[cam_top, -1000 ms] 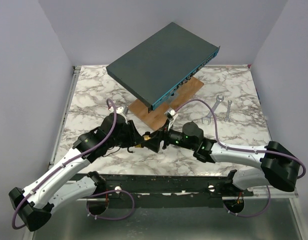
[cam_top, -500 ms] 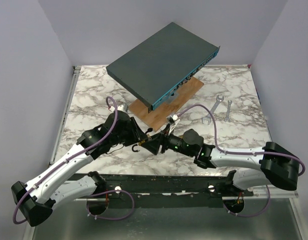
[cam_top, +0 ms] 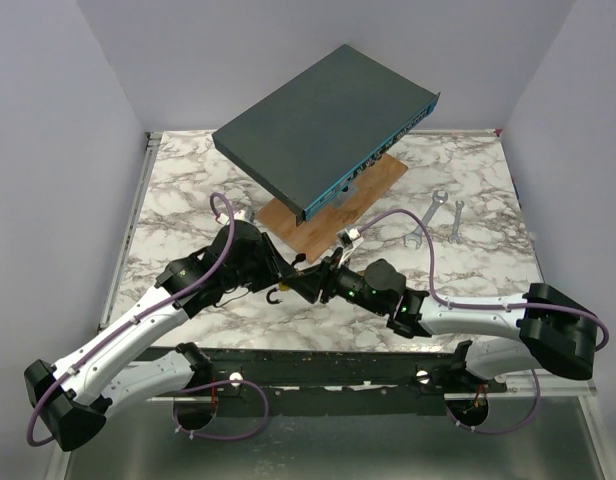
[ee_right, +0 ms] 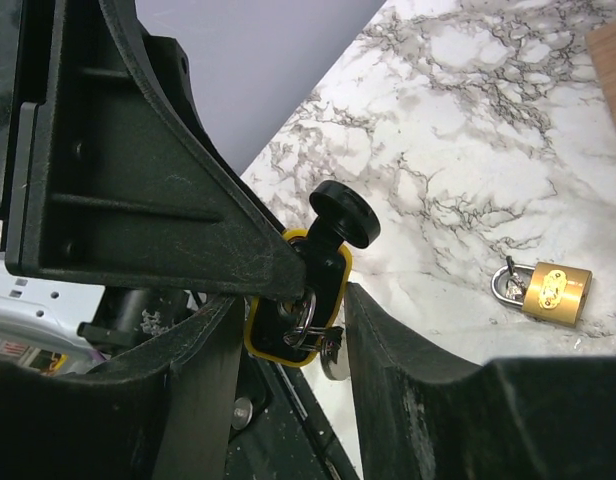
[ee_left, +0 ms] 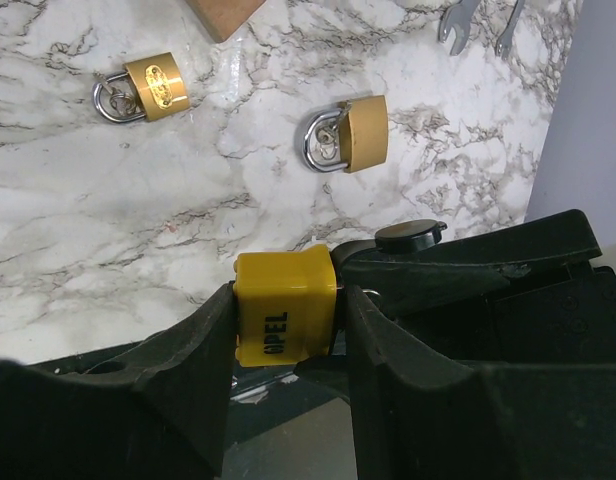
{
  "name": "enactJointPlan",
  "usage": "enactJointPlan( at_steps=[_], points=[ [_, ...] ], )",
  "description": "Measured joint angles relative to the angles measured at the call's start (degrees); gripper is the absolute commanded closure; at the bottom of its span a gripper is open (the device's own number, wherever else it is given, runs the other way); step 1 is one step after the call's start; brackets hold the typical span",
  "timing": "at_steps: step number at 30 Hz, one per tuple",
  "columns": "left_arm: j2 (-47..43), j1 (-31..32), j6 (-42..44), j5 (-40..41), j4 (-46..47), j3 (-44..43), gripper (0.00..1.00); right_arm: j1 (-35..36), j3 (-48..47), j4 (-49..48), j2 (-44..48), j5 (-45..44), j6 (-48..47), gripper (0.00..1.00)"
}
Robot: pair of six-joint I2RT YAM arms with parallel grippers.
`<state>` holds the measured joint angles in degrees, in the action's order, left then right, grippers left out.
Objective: Lock with the key
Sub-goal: Pick up the lock from the center of the board.
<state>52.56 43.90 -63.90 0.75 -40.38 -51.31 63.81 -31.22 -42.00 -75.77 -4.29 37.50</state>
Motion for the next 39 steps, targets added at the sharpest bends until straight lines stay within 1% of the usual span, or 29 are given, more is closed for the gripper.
enactJointPlan(
  at_steps=[5, 7, 10, 13, 14, 16, 17, 18, 19, 21, 22, 25, 27, 29, 31, 34, 39],
  points=[
    [0.0, 0.1, -0.5, 0.1, -0.3, 0.0, 1.0, 0.4, -0.1, -0.3, -0.8, -0.5, 0.5, 0.5],
    [0.1, 0.5, -0.7, 0.1, -0.1, 0.0, 1.0, 0.7, -0.2, -0.3, -1.3, -0.7, 0.9, 0.47],
    [0.2, 1.0, -1.1, 0.1, -0.1, 0.0, 1.0, 0.9, -0.3, -0.3, -1.8, -0.9, 1.3, 0.48],
    [0.2, 1.3, -1.4, 0.1, 0.0, 0.0, 1.0, 1.1, -0.3, -0.2, -1.9, -1.3, 1.5, 0.53],
    [0.2, 1.3, -1.4, 0.1, 0.0, 0.0, 1.0, 1.1, -0.3, -0.2, -1.8, -1.5, 1.6, 0.57],
    [0.2, 1.4, -1.6, 0.1, 0.0, 0.0, 1.0, 1.3, -0.3, -0.2, -1.7, -2.0, 1.7, 0.75],
    [0.2, 1.5, -1.7, 0.2, 0.0, 0.0, 1.0, 1.3, -0.3, 0.2, -1.6, -2.4, 1.7, 0.87],
    [0.2, 1.5, -1.7, 0.3, 0.0, 0.0, 1.0, 1.4, -0.3, 0.5, -1.6, -2.7, 1.9, 0.95],
    [0.2, 1.6, -1.6, 0.5, 0.1, 0.0, 1.0, 1.4, -0.3, 0.9, -1.5, -2.9, 2.0, 0.99],
    [0.2, 1.6, -1.5, 1.1, 0.0, 0.0, 1.0, 1.4, -0.3, 1.9, -1.3, -3.2, 1.9, 0.99],
    [0.2, 1.7, -1.4, 1.1, -0.1, 0.0, 0.97, 1.5, -0.3, 2.1, -1.2, -3.3, 2.0, 0.99],
    [-0.1, 2.0, -0.8, 1.0, 0.2, 0.0, 0.71, 1.5, -0.3, 2.6, -0.4, -3.4, 2.3, 0.99],
    [-0.7, 2.1, -0.5, 0.7, 0.6, 0.0, 0.56, 1.5, -0.3, 3.2, 0.5, -3.4, 2.5, 0.99],
    [-1.7, 2.4, 0.3, 0.3, 1.2, 0.0, 0.46, 1.6, -0.3, 4.1, 1.9, -3.4, 2.5, 0.99],
    [-2.9, 2.6, 1.6, -0.5, 1.3, -0.3, 0.39, 1.8, -0.3, 5.3, 3.6, -3.4, 2.8, 0.99],
    [-4.4, 2.7, 4.4, -1.5, 1.0, -1.6, 0.32, 1.7, -0.3, 7.6, 6.6, -3.6, 3.2, 0.99],
    [-7.8, 2.7, 11.0, -3.3, 1.2, -3.7, 0.31, 1.7, -0.3, 12.1, 12.9, -4.1, 3.7, 0.99]
  ],
)
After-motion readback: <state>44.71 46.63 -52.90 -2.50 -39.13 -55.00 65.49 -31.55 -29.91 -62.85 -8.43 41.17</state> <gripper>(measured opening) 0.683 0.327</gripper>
